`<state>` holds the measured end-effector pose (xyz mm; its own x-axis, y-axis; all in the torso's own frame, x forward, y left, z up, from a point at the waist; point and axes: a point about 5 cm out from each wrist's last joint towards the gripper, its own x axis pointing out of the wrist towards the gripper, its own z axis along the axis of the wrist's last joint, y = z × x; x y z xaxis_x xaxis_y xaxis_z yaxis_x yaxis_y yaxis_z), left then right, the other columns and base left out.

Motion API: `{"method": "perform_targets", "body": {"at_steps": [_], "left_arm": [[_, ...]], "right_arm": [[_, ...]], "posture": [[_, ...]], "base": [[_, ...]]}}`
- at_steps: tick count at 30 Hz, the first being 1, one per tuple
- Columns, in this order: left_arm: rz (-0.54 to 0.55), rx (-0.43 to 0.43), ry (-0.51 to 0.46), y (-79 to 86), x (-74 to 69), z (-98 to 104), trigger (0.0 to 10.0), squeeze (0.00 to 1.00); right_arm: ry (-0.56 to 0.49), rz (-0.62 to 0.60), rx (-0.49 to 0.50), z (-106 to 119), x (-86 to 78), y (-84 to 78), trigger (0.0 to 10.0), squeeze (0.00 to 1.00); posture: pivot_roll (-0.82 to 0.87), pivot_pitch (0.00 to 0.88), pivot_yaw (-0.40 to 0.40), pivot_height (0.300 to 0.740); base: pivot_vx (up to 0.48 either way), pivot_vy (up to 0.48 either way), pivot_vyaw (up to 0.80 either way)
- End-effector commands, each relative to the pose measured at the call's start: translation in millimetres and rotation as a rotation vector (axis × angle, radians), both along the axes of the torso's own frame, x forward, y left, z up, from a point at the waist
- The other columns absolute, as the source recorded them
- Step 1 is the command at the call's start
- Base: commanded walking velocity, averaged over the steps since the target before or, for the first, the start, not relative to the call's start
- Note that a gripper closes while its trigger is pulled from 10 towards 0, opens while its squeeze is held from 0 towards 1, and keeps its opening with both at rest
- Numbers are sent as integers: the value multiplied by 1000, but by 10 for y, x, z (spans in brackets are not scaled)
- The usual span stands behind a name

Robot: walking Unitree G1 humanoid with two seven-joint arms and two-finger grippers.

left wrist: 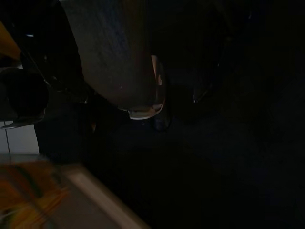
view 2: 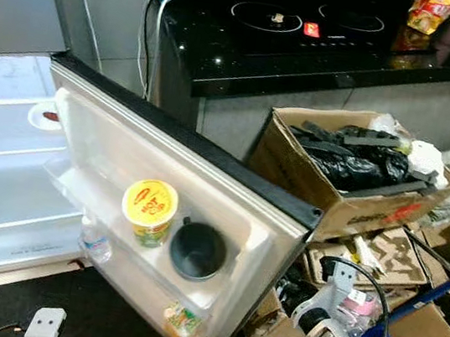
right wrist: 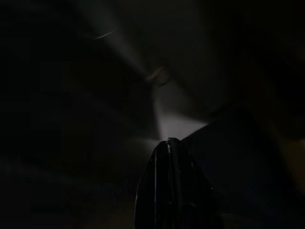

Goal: Restocking fridge

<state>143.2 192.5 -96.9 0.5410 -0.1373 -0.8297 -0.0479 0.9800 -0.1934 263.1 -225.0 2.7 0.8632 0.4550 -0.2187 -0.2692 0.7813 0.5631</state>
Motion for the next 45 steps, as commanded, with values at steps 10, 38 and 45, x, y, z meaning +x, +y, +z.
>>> {"method": "perform_targets", "body": {"at_steps": [10,38,45], "left_arm": [[3,-10,26,-23,-71,-30,10000,0],[-10,5,76,-43,-118,-59,10000,0],[-2,-1,76,-55,-106,-57,10000,0]], "right_arm": [[107,203,-77,-193,-206,146,10000,0],[673,9,-502,-938,-1365,-150,10000,0],[675,6,-505,-945,-1367,-136,10000,0]], "posture": [[-83,45,-14,740],[-85,48,-6,740],[-84,48,-7,740]], "base": [[0,0,0],[-10,0,429],[-296,0,0]]}}
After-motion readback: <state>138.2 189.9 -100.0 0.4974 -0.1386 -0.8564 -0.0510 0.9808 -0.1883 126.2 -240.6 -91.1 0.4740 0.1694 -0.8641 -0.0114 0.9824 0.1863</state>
